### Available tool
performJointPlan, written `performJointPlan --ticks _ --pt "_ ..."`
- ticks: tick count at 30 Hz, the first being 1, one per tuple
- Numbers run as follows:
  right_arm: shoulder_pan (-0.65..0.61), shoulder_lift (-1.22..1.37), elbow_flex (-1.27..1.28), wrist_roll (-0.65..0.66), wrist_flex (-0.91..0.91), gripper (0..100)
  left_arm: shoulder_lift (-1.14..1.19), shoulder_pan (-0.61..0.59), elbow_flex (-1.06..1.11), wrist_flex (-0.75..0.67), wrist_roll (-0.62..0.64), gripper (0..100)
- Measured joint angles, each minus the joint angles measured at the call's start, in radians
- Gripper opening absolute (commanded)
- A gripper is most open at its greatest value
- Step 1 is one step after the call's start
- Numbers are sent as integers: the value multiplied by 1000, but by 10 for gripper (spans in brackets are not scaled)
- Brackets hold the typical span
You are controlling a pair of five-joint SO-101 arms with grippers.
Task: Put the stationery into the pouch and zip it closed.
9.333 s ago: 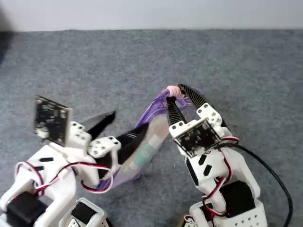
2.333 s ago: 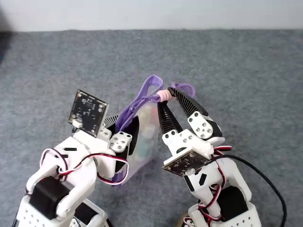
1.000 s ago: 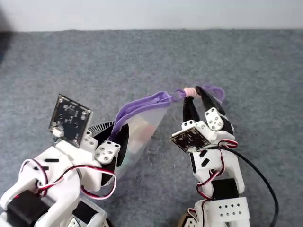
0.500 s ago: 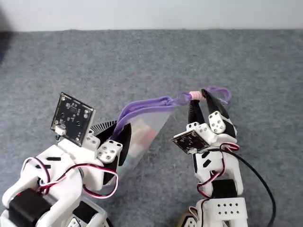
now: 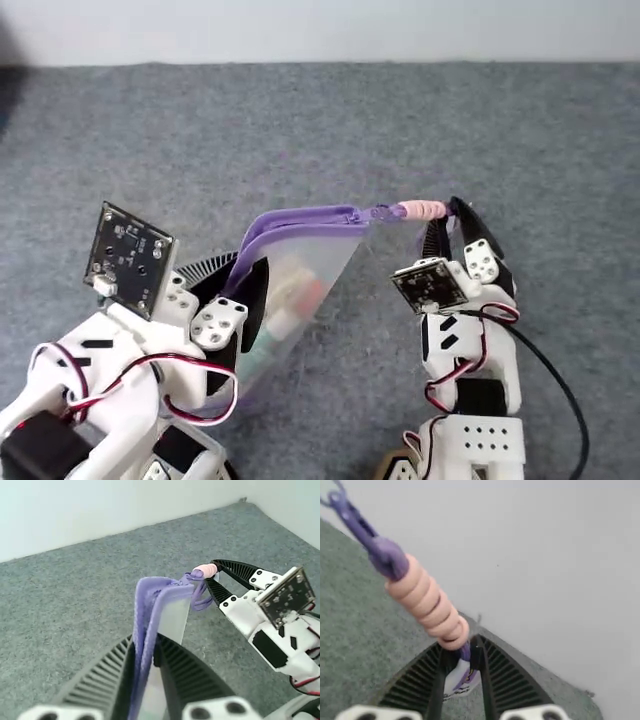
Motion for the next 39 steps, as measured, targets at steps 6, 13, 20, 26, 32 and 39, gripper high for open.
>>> performJointPlan --ticks 6,13,20,26,32,39 --pt "-14 -29 -66 -75 78 7 -2 -6 -6 0 0 30" --pt "-121 -276 -130 -112 445 7 -8 -28 -37 0 0 194" --pt "-129 -423 -163 -150 678 7 -29 -40 -14 -3 0 224" --pt "-120 -434 -193 -213 718 7 -28 -40 54 -3 0 224" --pt "-121 -436 -269 -281 821 7 -29 -40 54 -3 0 223" --pt "-112 -436 -350 -339 994 13 -29 -196 54 44 0 222"
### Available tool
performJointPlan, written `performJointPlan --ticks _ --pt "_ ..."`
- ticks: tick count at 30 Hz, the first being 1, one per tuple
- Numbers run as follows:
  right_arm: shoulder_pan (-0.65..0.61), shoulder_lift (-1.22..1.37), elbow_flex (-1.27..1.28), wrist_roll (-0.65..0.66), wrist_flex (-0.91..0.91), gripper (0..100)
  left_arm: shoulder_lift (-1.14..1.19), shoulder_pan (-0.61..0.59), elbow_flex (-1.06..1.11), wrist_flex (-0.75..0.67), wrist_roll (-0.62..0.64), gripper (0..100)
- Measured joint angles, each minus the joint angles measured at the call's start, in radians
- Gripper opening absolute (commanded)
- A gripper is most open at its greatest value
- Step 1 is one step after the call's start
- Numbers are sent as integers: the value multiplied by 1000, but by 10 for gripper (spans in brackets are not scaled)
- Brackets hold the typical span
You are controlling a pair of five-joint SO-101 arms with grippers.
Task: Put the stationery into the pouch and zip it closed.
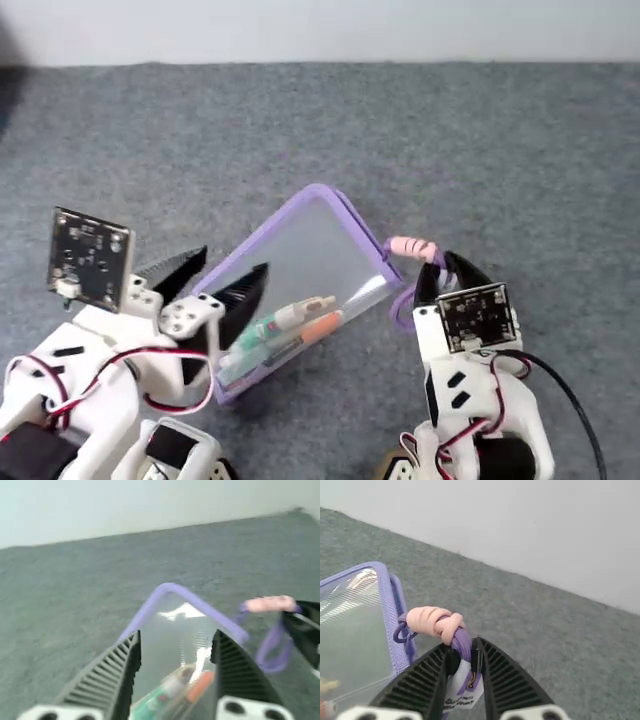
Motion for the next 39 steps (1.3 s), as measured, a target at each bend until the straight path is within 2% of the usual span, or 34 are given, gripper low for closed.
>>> performJointPlan --ticks 3,10,16,20,29,34,37,39 --pt "0 0 -18 -2 34 26 -12 -48 2 8 0 221" --pt "0 -11 -106 -69 178 174 -206 -92 138 -26 0 220" --pt "-3 -20 -143 -98 241 166 -477 -224 436 -210 0 220" --pt "-5 -20 -147 -98 295 166 -637 -259 637 -310 0 220" --pt "-5 -20 -204 -146 400 166 -671 -299 802 -339 0 220" --pt "23 -20 -204 -207 400 166 -671 -330 905 -371 0 120" --pt "109 -20 -184 -252 400 166 -671 -338 1003 -425 2 36" --pt "180 -20 -133 -264 400 166 -669 -338 1074 -470 3 13"
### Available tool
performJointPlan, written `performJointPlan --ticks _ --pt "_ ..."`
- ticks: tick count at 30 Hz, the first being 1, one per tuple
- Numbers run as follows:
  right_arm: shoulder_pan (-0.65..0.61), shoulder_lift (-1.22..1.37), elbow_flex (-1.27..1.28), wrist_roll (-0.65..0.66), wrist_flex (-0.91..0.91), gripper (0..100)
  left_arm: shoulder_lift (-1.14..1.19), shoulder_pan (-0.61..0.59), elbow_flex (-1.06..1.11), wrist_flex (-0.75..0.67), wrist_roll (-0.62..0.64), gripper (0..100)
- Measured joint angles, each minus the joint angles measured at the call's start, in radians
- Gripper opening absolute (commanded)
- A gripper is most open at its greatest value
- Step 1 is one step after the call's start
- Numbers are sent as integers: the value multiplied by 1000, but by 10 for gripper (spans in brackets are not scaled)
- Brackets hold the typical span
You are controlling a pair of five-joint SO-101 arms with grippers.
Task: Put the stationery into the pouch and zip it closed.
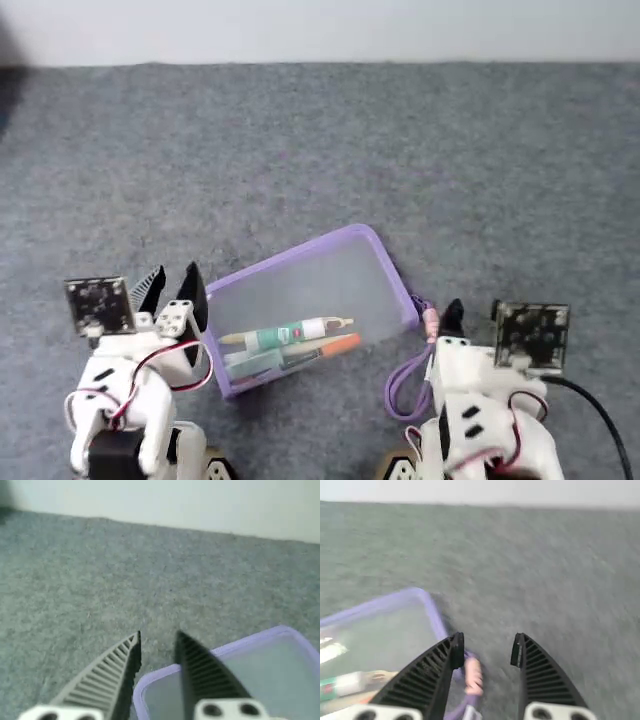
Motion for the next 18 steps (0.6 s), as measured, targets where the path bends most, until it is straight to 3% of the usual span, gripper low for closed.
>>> performJointPlan --ticks 5,11,18 --pt "114 0 137 -6 -69 165 3 0 161 -107 2 17" --pt "129 2 308 -6 -107 165 5 0 304 -212 2 17" --pt "129 9 486 -6 -107 165 6 0 318 -252 2 16"
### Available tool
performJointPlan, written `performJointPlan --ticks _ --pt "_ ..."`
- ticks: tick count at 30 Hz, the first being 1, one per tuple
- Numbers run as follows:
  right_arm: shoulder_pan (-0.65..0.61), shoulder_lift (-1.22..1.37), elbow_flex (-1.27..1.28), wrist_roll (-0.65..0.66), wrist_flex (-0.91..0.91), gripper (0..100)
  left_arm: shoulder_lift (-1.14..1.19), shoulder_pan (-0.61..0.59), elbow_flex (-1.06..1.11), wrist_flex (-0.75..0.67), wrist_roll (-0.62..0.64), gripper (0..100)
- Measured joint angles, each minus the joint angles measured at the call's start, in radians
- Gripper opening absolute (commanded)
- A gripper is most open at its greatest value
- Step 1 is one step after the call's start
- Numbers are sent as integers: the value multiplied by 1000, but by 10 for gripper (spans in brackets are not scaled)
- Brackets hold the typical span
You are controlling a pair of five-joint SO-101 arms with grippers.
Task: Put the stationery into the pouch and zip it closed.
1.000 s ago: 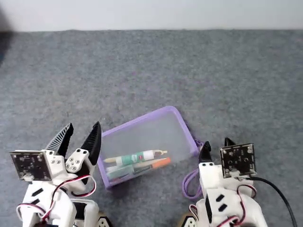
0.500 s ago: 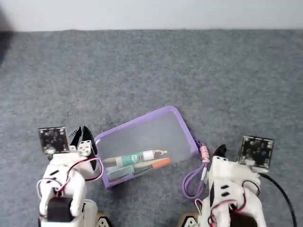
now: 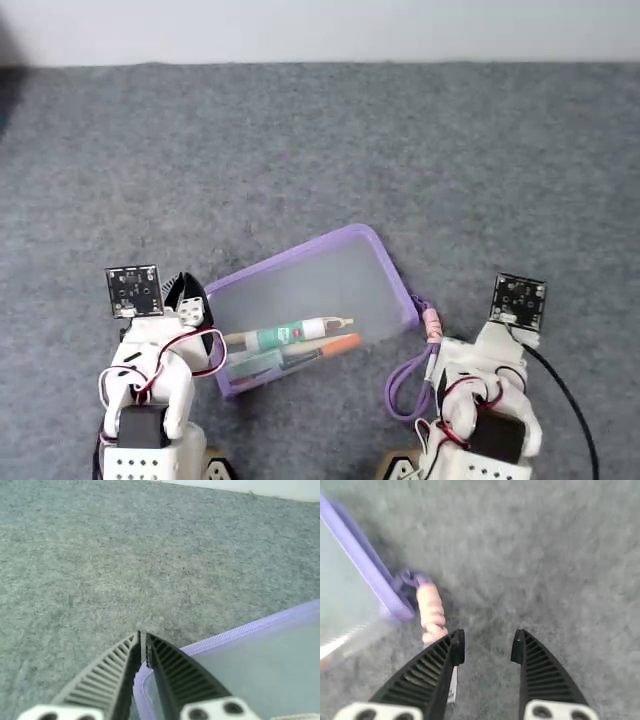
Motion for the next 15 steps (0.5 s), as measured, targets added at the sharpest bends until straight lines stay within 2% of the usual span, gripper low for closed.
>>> performJointPlan --ticks 3,9,15 --pt "0 3 48 0 -25 165 0 0 0 14 0 16" --pt "0 5 135 34 -37 165 0 0 0 172 0 16" --pt "3 5 138 66 -37 165 0 0 0 261 0 16"
